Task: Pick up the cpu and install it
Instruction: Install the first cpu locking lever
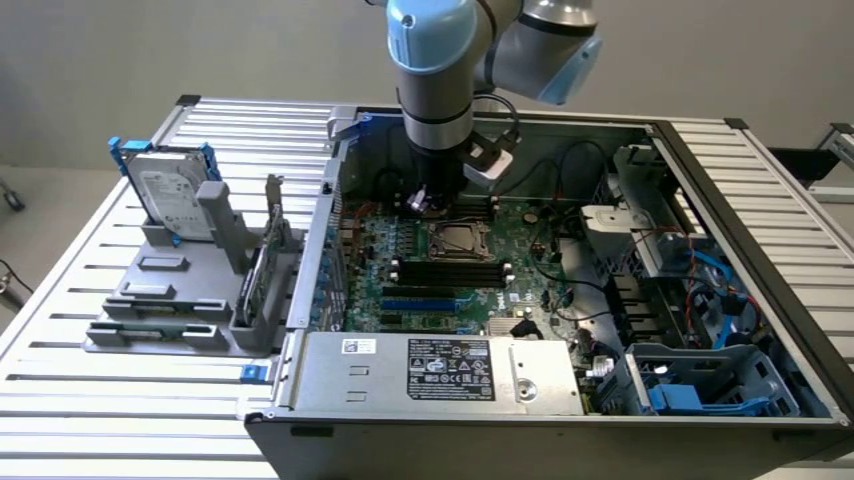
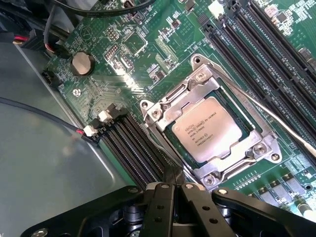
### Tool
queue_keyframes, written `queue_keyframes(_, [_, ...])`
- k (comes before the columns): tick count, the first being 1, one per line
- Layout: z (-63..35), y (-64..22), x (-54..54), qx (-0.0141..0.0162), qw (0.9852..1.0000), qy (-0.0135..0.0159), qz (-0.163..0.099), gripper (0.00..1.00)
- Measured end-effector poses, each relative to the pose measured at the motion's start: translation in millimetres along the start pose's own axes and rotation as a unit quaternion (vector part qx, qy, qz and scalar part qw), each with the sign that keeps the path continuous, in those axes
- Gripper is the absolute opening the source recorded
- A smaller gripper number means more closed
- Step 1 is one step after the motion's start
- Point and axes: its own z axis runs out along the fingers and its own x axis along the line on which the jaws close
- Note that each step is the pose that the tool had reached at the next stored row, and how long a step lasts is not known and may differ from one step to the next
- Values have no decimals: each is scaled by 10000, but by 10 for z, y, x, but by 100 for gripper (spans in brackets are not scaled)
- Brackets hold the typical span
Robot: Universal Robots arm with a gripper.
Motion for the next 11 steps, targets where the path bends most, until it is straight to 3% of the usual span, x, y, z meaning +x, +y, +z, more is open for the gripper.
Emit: queue_keyframes(11, [21, 54, 43, -4, 10000, -28, 0, 11])
